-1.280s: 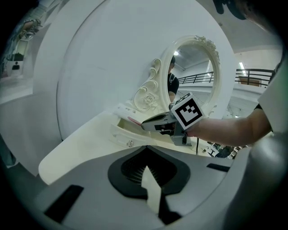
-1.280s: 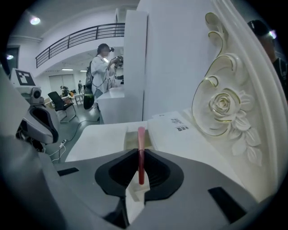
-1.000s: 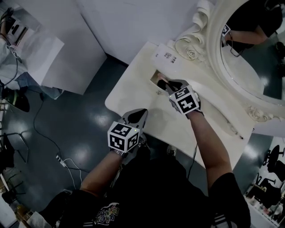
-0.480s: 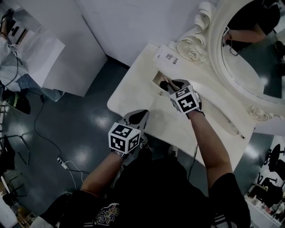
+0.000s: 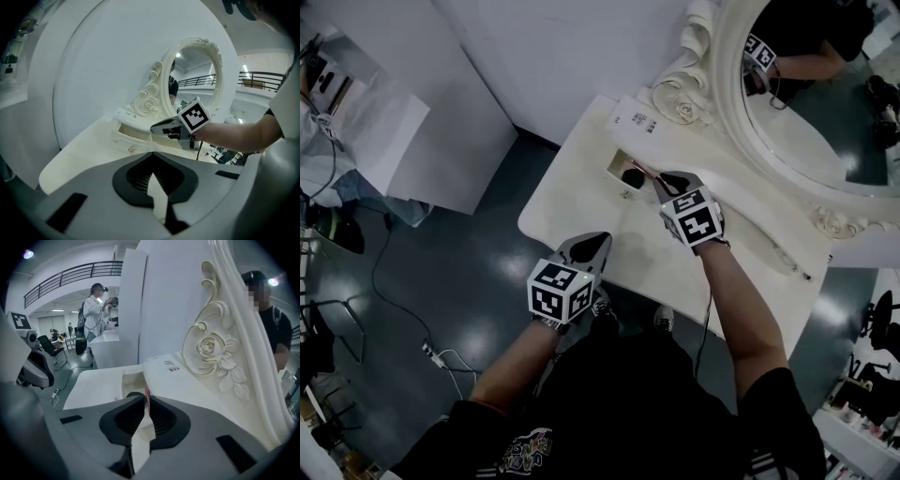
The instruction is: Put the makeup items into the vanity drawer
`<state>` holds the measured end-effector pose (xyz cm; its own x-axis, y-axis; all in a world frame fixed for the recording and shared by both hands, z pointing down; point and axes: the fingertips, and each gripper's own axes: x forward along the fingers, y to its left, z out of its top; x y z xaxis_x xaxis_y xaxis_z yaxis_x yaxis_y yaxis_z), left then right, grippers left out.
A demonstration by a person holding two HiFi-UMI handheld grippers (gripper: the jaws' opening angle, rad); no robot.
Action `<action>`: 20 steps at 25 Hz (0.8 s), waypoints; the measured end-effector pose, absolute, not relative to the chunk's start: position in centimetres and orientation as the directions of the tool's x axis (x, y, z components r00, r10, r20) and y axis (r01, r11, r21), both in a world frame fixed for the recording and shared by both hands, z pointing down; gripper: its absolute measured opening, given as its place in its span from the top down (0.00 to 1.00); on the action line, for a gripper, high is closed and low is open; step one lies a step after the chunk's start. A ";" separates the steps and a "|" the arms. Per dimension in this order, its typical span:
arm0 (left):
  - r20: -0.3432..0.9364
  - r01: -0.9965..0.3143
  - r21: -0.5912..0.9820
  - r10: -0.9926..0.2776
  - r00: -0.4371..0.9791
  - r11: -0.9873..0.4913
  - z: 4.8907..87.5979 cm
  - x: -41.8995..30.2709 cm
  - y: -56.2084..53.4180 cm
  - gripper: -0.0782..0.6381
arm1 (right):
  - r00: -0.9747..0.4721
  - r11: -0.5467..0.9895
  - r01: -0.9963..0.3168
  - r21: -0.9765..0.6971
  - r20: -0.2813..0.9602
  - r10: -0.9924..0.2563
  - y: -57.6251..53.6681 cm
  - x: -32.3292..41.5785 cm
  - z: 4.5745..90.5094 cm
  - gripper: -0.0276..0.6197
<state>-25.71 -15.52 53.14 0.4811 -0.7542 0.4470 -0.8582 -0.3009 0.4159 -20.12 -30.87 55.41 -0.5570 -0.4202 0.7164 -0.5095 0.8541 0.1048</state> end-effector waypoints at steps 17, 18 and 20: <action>0.405 -0.816 0.372 -0.714 0.571 -0.442 49.3 -15.6 -14.7 0.89 | -0.636 0.755 -0.656 0.003 0.536 -0.555 -24.7 -8.5 46.8 0.91; 0.401 -0.809 0.375 -0.708 0.581 -0.452 49.1 -14.7 -14.6 0.89 | -0.640 0.748 -0.663 -0.007 0.523 -0.563 -24.2 -7.9 46.2 0.91; 0.392 -0.792 0.380 -0.692 0.606 -0.478 48.6 -12.6 -14.2 0.89 | -0.648 0.735 -0.678 -0.031 0.497 -0.577 -23.0 -6.5 44.9 0.91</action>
